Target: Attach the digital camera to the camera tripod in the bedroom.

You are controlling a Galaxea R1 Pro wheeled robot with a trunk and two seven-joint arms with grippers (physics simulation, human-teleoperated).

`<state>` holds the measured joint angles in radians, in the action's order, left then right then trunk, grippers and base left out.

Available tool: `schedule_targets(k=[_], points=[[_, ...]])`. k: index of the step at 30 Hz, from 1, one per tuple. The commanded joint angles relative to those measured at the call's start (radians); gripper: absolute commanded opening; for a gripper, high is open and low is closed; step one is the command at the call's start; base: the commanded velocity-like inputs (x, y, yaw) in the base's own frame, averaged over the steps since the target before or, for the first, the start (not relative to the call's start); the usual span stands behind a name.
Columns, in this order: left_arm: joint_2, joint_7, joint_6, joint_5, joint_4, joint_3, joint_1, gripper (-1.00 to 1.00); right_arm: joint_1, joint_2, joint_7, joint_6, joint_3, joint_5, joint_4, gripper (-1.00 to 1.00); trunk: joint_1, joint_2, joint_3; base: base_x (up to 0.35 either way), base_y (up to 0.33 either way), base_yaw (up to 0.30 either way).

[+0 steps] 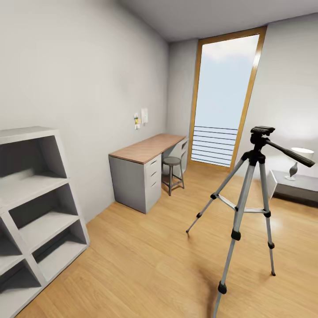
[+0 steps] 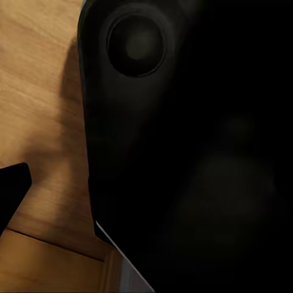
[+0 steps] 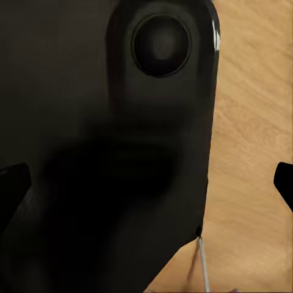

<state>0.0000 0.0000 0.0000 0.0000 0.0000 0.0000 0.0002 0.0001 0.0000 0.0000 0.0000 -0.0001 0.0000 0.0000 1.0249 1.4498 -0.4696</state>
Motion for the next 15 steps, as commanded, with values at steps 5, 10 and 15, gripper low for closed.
schedule_targets(k=[5, 10, 15], points=[[-0.012, -0.001, 0.008, 0.000, -0.015, 0.000, -0.002, 1.00, -0.011, -0.028, 0.002, -0.008, 0.001, -0.002, -0.006, 1.00, 0.000, 0.000, 0.000, 0.000, 0.000, 0.000], [-0.013, -0.001, 0.010, 0.000, -0.016, 0.000, -0.002, 1.00, -0.012, -0.046, 0.002, -0.026, -0.001, -0.002, -0.007, 1.00, 0.000, 0.000, 0.000, 0.000, 0.000, 0.000], [-0.015, 0.000, 0.011, 0.000, -0.017, 0.000, -0.002, 1.00, -0.012, -0.047, 0.001, -0.054, -0.001, -0.003, -0.008, 1.00, 0.000, 0.000, 0.000, 0.000, 0.000, 0.000]])
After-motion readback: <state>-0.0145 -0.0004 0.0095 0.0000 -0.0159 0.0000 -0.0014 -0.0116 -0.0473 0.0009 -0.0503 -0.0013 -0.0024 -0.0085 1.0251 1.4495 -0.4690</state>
